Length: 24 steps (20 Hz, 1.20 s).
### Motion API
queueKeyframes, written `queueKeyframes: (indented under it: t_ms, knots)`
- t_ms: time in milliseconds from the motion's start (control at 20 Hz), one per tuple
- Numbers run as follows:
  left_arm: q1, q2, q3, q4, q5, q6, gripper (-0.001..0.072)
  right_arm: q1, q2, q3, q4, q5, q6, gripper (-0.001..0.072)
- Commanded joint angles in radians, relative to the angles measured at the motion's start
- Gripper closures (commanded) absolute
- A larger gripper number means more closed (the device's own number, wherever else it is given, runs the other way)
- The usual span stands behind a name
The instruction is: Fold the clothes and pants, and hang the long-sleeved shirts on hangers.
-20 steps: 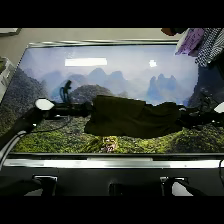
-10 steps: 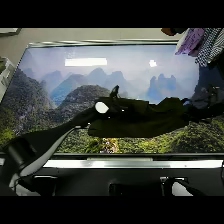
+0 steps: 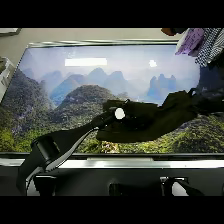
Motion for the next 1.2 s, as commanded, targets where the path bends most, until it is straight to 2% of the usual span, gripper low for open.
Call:
queueKeyframes:
  t_ms: [0,100,300,550,650,750,950,1150]
  knots:
    - [-0.014,-0.008,0.036,0.039,-0.024,-0.059,0.0702,0.000,0.021,0.021,0.011,0.003,-0.018,0.0665]
    - [-0.032,-0.028,0.055,0.039,0.008,-0.104,0.0702,0.008,0.022,0.021,0.093,0.031,-0.058,0.0665]
    - [-0.077,-0.094,0.074,0.037,-0.019,-0.191,0.0702,0.139,0.055,0.021,0.073,0.053,-0.101,0.0665]
    - [-0.078,-0.095,0.074,0.038,-0.025,-0.186,0.0702,0.266,0.072,0.020,0.041,0.089,-0.095,0.0665]
    - [-0.045,-0.070,0.074,0.041,-0.063,-0.129,0.0701,0.281,0.078,0.021,0.042,0.090,-0.086,0.0665]
    - [0.010,-0.006,0.074,0.110,-0.156,-0.068,0.0701,0.280,0.092,0.021,0.045,0.088,-0.091,0.0665]
    - [0.155,0.185,0.074,0.454,-0.436,-0.063,0.0699,0.281,0.118,0.021,0.053,0.089,-0.099,0.0665]
    - [0.340,0.393,0.074,0.566,-0.599,0.023,0.0697,0.281,0.123,0.021,0.080,0.079,-0.107,0.0666]
